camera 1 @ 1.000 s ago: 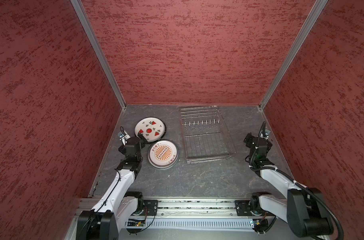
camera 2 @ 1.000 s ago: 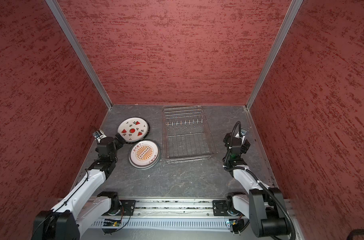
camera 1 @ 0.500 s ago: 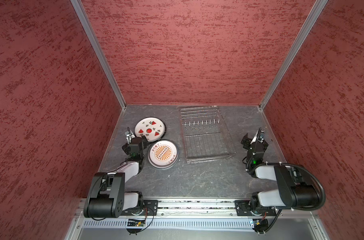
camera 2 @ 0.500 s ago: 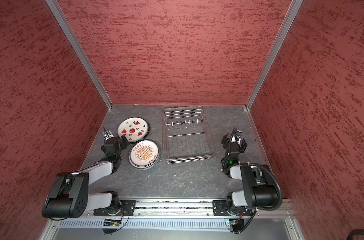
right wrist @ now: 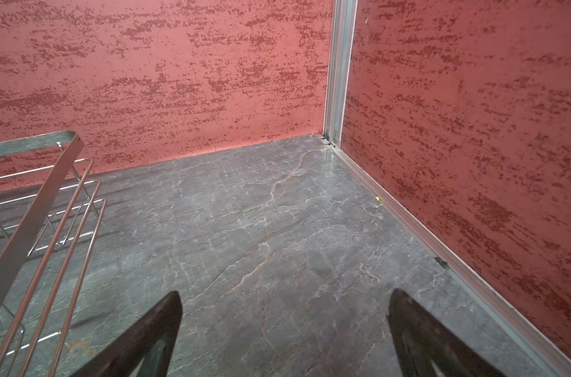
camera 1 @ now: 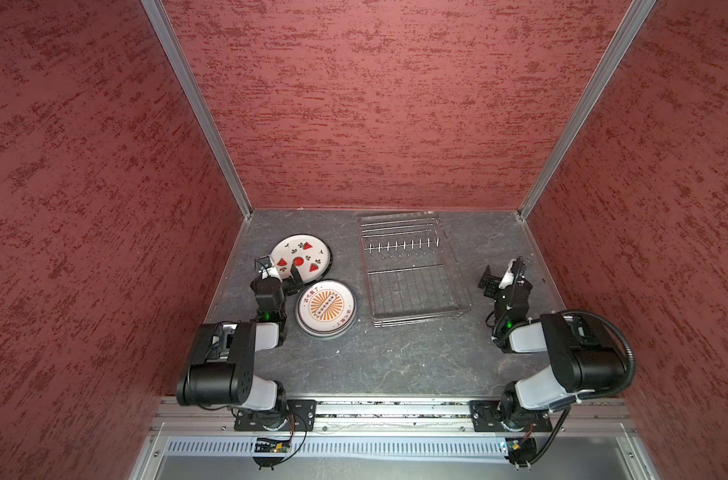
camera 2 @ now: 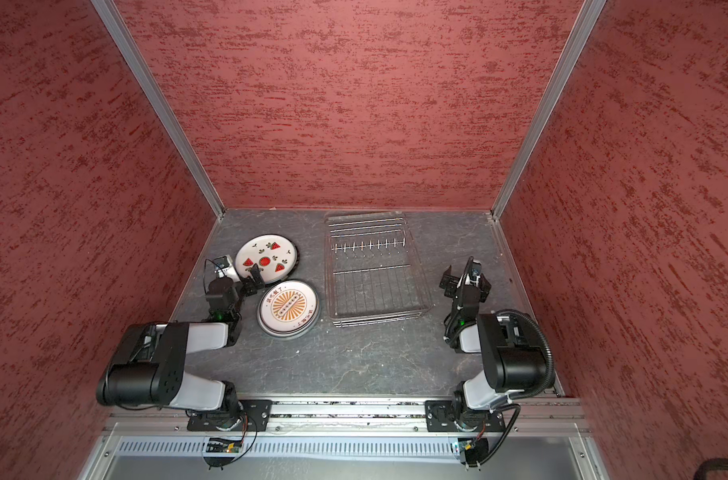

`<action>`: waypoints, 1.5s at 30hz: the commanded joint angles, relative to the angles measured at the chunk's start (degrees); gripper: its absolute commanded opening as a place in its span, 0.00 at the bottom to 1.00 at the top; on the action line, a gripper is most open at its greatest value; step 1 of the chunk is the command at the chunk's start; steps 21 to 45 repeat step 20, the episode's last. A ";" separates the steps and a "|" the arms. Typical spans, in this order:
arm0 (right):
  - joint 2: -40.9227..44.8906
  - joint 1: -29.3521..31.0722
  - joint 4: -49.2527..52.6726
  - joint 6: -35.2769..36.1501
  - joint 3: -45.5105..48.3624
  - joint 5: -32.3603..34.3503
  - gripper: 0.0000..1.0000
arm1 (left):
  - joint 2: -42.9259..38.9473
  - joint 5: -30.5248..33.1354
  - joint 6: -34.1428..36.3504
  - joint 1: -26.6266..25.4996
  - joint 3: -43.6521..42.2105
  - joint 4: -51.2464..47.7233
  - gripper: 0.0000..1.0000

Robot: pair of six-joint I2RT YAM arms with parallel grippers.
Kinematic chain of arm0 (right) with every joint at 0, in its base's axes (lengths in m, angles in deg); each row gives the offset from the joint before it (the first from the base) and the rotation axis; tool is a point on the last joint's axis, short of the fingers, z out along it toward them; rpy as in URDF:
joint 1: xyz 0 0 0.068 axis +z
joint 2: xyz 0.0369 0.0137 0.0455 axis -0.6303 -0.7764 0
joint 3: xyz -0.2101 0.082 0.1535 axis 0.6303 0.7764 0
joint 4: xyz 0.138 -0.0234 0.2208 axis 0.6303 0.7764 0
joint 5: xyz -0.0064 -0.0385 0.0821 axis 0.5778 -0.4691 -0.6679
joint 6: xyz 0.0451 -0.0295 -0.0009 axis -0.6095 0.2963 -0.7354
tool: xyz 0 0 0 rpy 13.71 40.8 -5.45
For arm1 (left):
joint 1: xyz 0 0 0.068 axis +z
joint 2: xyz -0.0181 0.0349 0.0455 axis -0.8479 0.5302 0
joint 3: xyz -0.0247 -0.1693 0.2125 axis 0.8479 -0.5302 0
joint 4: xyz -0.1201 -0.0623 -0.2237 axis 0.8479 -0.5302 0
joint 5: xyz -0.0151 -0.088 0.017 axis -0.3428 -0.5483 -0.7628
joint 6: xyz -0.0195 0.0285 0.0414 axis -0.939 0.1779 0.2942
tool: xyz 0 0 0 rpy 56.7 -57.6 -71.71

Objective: Unload the plates from the dish rack

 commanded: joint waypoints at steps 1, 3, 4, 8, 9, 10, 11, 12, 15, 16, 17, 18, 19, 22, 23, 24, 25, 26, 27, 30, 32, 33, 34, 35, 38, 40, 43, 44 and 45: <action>-0.15 -0.29 -3.04 0.17 -0.29 -1.52 0.99 | 2.20 -3.19 3.66 -1.10 0.93 2.56 1.00; -0.13 -0.28 -2.96 0.16 -0.29 -1.55 0.99 | 1.14 -3.80 3.00 -0.78 1.39 -0.46 0.99; -0.06 -0.28 -3.02 0.31 -0.31 -1.50 0.99 | 2.50 -3.17 3.94 -1.03 0.73 4.10 0.99; -0.09 -0.28 -3.06 0.26 -0.23 -1.50 0.99 | 1.40 -1.57 3.70 -1.90 1.24 0.66 1.00; -0.06 -0.29 -3.04 0.31 -0.25 -1.49 0.99 | 2.28 -1.53 3.99 -1.83 0.88 3.02 1.00; -0.07 -0.29 -3.12 0.27 -0.22 -1.53 0.99 | 1.83 -1.61 3.75 -1.81 1.06 2.12 0.99; -0.06 -0.30 -3.01 0.24 -0.20 -1.55 0.99 | 1.61 -1.74 3.66 -1.80 1.16 1.21 0.99; -0.10 -0.28 -3.15 0.30 -0.27 -1.51 0.99 | 2.18 -1.65 3.93 -1.76 0.87 2.96 0.99; -0.19 -0.31 -1.84 0.22 -0.88 -1.93 0.99 | 2.04 -1.62 3.82 -1.80 0.98 2.75 0.99; -0.24 -0.28 -2.06 0.31 -0.82 -1.92 0.99 | 1.77 -1.64 3.75 -1.80 1.08 1.93 1.00; -0.24 -0.29 -2.11 0.30 -0.78 -1.94 0.99 | 1.72 -1.74 3.66 -1.79 1.06 1.69 0.99; -0.21 -0.32 -2.30 0.25 -0.61 -1.98 0.99 | 1.93 -1.57 3.73 -1.80 0.97 2.41 0.99; -0.18 -0.28 -2.84 0.48 -0.47 -1.96 0.99 | 1.86 -1.64 3.66 -1.80 1.06 2.06 0.99; -0.15 -0.28 -2.90 0.40 -0.38 -1.99 0.99 | 1.81 -1.65 3.65 -1.80 1.02 1.83 0.99; -0.15 -0.28 -2.90 0.40 -0.38 -1.99 0.99 | 1.81 -1.65 3.65 -1.80 1.02 1.83 0.99; -0.15 -0.28 -2.90 0.40 -0.38 -1.99 0.99 | 1.81 -1.65 3.65 -1.80 1.02 1.83 0.99; -0.15 -0.28 -2.90 0.40 -0.38 -1.99 0.99 | 1.81 -1.65 3.65 -1.80 1.02 1.83 0.99; -0.15 -0.28 -2.90 0.40 -0.38 -1.99 0.99 | 1.81 -1.65 3.65 -1.80 1.02 1.83 0.99; -0.15 -0.28 -2.90 0.40 -0.38 -1.99 0.99 | 1.81 -1.65 3.65 -1.80 1.02 1.83 0.99; -0.15 -0.28 -2.90 0.40 -0.38 -1.99 0.99 | 1.81 -1.65 3.65 -1.80 1.02 1.83 0.99; -0.15 -0.28 -2.90 0.40 -0.38 -1.99 0.99 | 1.81 -1.65 3.65 -1.80 1.02 1.83 0.99; -0.15 -0.28 -2.90 0.40 -0.38 -1.99 0.99 | 1.81 -1.65 3.65 -1.80 1.02 1.83 0.99; -0.15 -0.28 -2.90 0.40 -0.38 -1.99 0.99 | 1.81 -1.65 3.65 -1.80 1.02 1.83 0.99; -0.15 -0.28 -2.90 0.40 -0.38 -1.99 0.99 | 1.81 -1.65 3.65 -1.80 1.02 1.83 0.99; -0.15 -0.28 -2.90 0.40 -0.38 -1.99 0.99 | 1.81 -1.65 3.65 -1.80 1.02 1.83 0.99; -0.15 -0.28 -2.90 0.40 -0.38 -1.99 0.99 | 1.81 -1.65 3.65 -1.80 1.02 1.83 0.99; -0.15 -0.28 -2.90 0.40 -0.38 -1.99 0.99 | 1.81 -1.65 3.65 -1.80 1.02 1.83 0.99; -0.15 -0.28 -2.90 0.40 -0.38 -1.99 0.99 | 1.81 -1.65 3.65 -1.80 1.02 1.83 0.99; -0.15 -0.28 -2.90 0.40 -0.38 -1.99 0.99 | 1.81 -1.65 3.65 -1.80 1.02 1.83 0.99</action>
